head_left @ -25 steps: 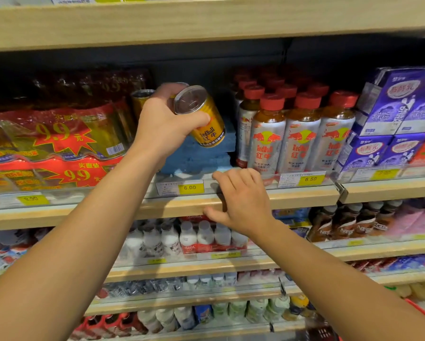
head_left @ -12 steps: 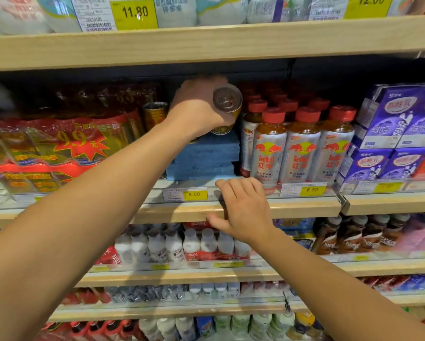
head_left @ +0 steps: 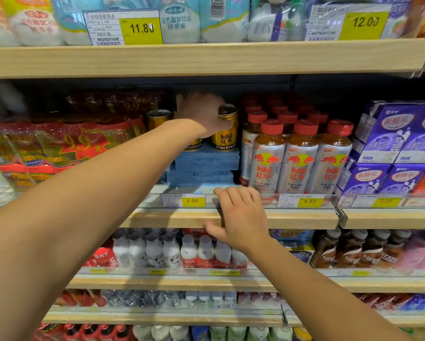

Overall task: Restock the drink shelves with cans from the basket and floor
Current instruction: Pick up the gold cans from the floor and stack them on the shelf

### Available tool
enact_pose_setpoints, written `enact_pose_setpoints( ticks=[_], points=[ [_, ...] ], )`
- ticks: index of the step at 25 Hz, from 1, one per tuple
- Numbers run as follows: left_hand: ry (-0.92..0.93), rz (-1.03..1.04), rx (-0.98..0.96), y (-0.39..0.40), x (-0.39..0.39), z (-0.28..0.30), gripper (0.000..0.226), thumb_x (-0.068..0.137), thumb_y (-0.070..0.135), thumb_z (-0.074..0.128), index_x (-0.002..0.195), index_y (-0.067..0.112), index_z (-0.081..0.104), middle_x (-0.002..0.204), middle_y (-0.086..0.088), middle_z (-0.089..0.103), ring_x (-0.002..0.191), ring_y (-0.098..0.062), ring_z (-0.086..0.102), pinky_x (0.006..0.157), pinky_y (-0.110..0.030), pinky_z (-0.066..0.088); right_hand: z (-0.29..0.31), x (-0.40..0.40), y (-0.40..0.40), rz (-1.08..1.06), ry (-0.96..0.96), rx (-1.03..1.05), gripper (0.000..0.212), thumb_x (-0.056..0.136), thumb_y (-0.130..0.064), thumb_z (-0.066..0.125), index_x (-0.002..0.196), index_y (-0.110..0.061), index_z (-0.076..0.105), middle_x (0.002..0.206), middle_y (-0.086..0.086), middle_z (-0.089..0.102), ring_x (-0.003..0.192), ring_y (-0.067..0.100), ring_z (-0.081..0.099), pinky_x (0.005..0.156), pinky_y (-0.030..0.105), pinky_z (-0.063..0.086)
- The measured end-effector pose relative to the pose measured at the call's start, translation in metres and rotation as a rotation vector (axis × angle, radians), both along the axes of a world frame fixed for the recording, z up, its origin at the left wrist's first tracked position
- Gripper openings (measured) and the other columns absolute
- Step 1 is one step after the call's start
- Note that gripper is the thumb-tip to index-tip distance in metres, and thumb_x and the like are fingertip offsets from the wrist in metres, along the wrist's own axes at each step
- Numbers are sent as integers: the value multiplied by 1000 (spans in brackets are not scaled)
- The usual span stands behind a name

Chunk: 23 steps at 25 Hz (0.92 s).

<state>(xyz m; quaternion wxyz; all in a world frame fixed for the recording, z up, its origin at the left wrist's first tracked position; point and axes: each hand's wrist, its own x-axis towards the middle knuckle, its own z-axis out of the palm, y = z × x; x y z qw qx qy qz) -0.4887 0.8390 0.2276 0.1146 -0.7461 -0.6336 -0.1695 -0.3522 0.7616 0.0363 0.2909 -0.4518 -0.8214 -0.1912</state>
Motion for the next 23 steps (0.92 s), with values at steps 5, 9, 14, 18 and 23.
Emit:
enact_pose_setpoints(
  ticks=[5, 9, 14, 18, 23],
  points=[
    [55, -21, 7, 1, -3, -8, 53, 86, 57, 58, 128, 25, 58, 126, -7, 62, 128, -36, 43, 109, -57, 23, 0, 0, 0, -5, -8, 3, 66, 74, -63, 52, 119, -15, 58, 97, -1, 58, 93, 26, 52, 91, 38, 32],
    [23, -60, 26, 3, -7, -3, 51, 84, 55, 63, 127, 28, 60, 123, -4, 65, 122, -32, 51, 111, -60, 18, -1, 1, 1, -6, -10, 3, 67, 74, -64, 53, 119, -15, 58, 98, -1, 58, 94, 26, 52, 91, 38, 32],
    [10, -100, -19, 4, -13, 4, 47, 83, 53, 63, 124, 29, 64, 123, -3, 65, 123, -34, 50, 111, -62, 15, -1, 0, 1, 3, 0, -1, 67, 74, -64, 54, 119, -15, 58, 99, 0, 59, 95, 26, 53, 91, 38, 32],
    [-33, -134, -76, 8, -19, 3, 53, 76, 58, 61, 122, 31, 65, 123, 0, 65, 121, -33, 53, 109, -63, 25, 0, 0, 0, -7, -4, -6, 67, 73, -65, 53, 119, -16, 58, 99, 0, 59, 95, 27, 53, 91, 38, 32],
    [-57, -130, -83, 7, -24, 2, 49, 79, 56, 60, 122, 33, 65, 123, -1, 65, 122, -34, 50, 109, -64, 23, 2, 0, 0, -1, -7, -20, 66, 74, -65, 53, 117, -16, 58, 98, 0, 58, 94, 26, 52, 90, 38, 32]
  ],
)
